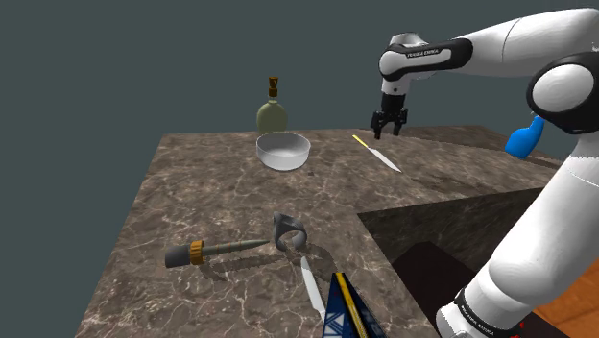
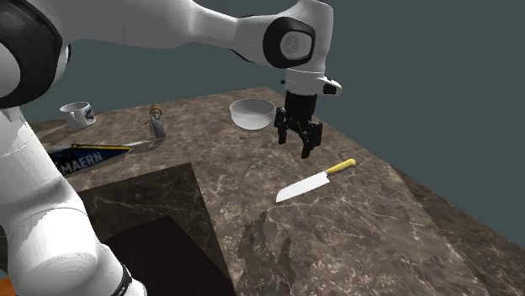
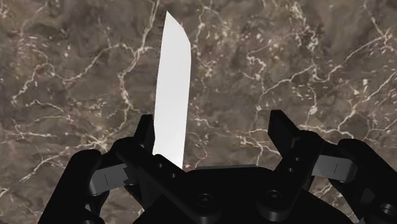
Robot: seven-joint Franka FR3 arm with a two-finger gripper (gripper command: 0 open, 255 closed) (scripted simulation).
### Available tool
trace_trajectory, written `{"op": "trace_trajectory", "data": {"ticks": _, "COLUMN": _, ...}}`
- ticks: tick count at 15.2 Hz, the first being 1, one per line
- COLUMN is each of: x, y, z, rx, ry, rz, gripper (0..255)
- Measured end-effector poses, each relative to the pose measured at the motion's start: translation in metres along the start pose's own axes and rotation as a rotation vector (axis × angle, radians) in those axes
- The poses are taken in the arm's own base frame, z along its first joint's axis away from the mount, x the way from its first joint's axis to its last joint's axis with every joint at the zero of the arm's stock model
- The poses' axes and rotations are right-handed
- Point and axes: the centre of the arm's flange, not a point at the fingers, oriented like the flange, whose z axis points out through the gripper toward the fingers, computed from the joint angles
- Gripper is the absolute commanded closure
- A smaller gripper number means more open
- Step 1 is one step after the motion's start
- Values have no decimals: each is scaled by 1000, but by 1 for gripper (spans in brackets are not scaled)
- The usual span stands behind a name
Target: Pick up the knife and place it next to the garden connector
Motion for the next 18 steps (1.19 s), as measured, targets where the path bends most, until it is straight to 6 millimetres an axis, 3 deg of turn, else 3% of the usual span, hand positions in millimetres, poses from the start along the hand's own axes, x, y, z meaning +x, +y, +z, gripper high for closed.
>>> {"op": "trace_trajectory", "data": {"ticks": 9, "x": 99, "y": 52, "z": 52, "rx": 32, "ry": -53, "rz": 32, "gripper": 0}}
{"op": "trace_trajectory", "data": {"ticks": 11, "x": 108, "y": 54, "z": 62, "rx": 35, "ry": -57, "rz": 33, "gripper": 0}}
{"op": "trace_trajectory", "data": {"ticks": 18, "x": 109, "y": 53, "z": 94, "rx": 36, "ry": -58, "rz": 33, "gripper": 0}}
